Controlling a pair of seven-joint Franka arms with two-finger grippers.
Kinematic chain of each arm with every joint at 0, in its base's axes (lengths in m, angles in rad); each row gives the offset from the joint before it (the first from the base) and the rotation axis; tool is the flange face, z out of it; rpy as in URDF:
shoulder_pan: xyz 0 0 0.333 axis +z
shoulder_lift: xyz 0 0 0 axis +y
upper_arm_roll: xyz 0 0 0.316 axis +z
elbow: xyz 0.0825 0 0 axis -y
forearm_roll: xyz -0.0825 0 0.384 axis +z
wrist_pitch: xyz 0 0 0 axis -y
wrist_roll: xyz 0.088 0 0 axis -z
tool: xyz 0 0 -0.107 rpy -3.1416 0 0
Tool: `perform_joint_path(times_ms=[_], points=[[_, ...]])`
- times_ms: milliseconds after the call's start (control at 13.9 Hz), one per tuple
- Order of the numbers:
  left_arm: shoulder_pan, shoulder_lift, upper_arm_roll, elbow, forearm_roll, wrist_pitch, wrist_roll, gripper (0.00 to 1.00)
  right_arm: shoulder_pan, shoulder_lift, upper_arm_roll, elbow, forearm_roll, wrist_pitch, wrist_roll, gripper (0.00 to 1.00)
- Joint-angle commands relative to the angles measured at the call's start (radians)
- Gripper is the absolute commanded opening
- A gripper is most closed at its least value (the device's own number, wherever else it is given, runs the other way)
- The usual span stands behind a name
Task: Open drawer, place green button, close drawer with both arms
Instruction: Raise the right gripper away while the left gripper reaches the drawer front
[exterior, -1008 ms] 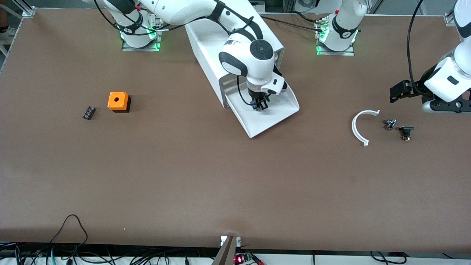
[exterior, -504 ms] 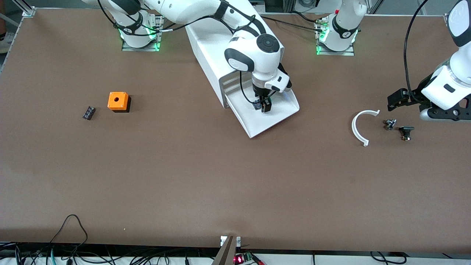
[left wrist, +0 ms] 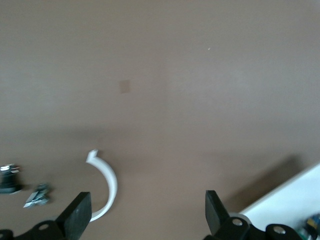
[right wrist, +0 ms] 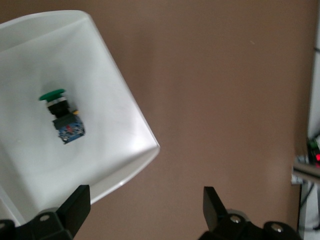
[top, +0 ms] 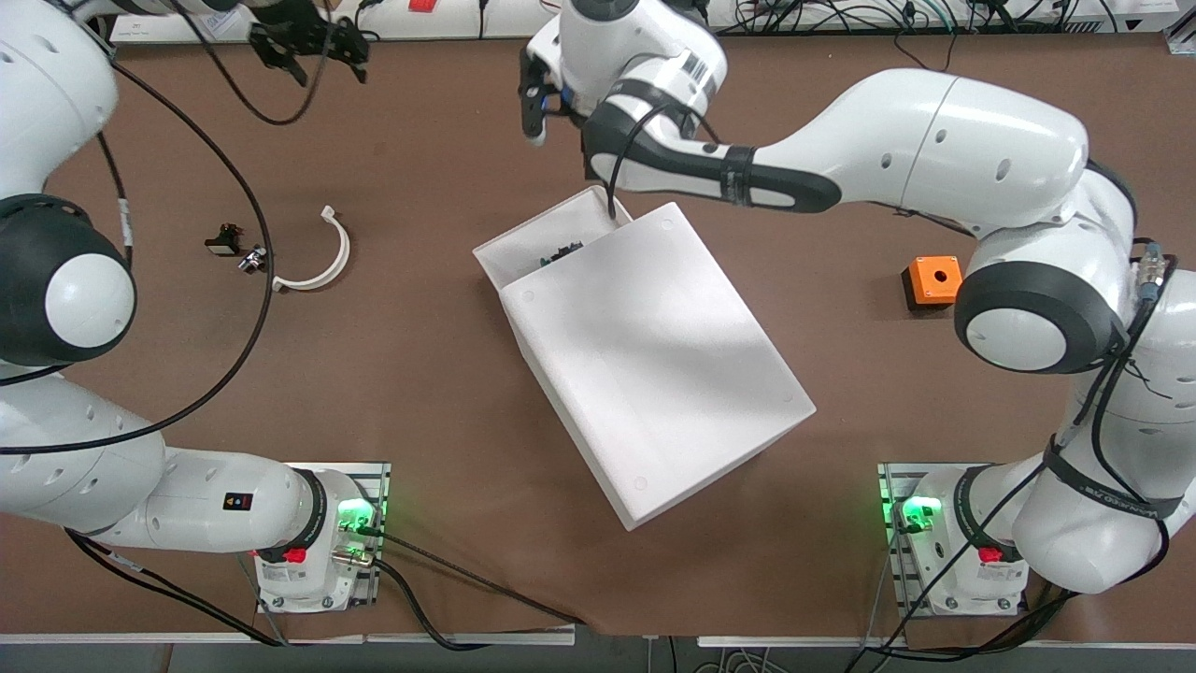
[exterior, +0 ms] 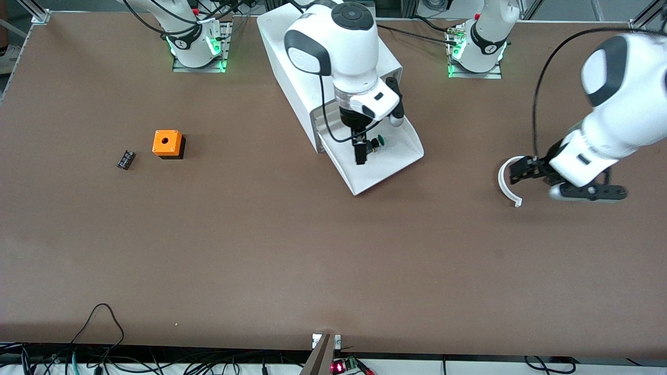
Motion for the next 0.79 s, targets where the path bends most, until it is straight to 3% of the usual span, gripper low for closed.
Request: perform_joint_path(times_ms=[0, 144, 432, 720], points=[[-0.046, 0.030, -0.035, -0.085, -0.013, 0.154, -0.159, 1.00, -0.029, -0.056, -0.061, -0.059, -0.008, 0.002, 0.224, 1.00], [-0.110, 0.100, -0.037, -0.093, -0.011, 0.228, -0.297, 1.00, -0.063, -0.099, -0.105, -0.102, -0.004, 0.000, 0.404, 1.00], [-0.248, 0.226, -0.034, -0.092, 0.004, 0.361, -0.613, 1.00, -0.202, -0.191, -0.110, -0.208, 0.040, -0.064, 0.734, 1.00], [-0.334, 0.327, -0.019, -0.093, 0.090, 0.435, -0.800, 1.00, -0.273, -0.198, -0.110, -0.205, 0.053, -0.210, 1.154, 1.00]])
